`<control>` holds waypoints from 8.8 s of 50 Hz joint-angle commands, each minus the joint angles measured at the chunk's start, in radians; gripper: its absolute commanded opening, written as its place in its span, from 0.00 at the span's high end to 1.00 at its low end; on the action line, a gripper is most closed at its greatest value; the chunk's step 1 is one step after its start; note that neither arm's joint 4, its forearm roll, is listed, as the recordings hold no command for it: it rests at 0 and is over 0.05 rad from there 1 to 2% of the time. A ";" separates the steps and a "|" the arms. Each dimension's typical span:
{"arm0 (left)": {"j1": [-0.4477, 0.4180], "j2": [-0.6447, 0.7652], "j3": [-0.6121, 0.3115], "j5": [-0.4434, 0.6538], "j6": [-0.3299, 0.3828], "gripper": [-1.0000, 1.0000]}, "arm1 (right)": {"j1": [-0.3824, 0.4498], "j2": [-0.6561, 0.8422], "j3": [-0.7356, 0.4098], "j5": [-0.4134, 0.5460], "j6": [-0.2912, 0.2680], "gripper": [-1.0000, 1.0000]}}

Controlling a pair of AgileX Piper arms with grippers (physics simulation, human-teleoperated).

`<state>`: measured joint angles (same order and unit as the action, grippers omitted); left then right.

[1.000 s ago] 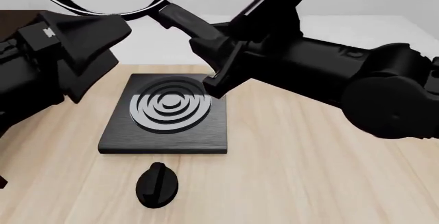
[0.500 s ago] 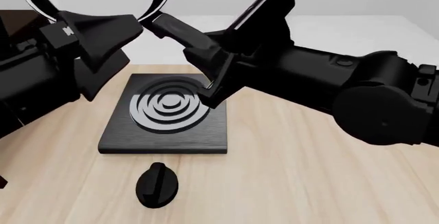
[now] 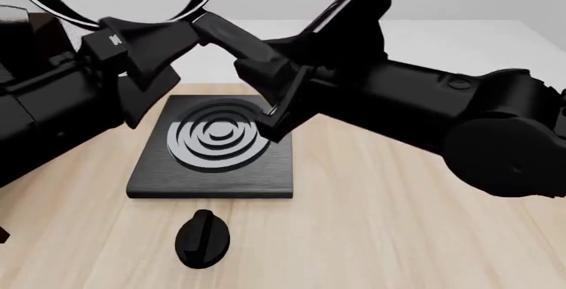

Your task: Put the frying pan on the cabinet shelf.

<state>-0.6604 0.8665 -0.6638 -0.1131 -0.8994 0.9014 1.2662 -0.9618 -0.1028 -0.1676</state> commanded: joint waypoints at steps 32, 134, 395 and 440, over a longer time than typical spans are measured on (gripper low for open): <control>-0.031 0.106 0.025 -0.133 -0.114 0.00 | 0.064 -0.063 0.020 -0.052 0.078 1.00; 0.210 0.065 0.111 -0.231 -0.163 1.00 | -0.271 -0.551 0.233 0.112 0.128 0.00; 0.724 -0.203 0.117 0.126 0.544 0.00 | -0.648 -1.104 0.625 0.335 0.241 0.00; 0.702 -0.607 0.266 0.417 0.822 0.00 | -0.695 -1.175 0.627 0.364 0.299 0.00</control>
<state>0.0420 0.3636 -0.4333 0.2346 -0.0788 0.2139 0.0912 -0.3351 0.2581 0.1226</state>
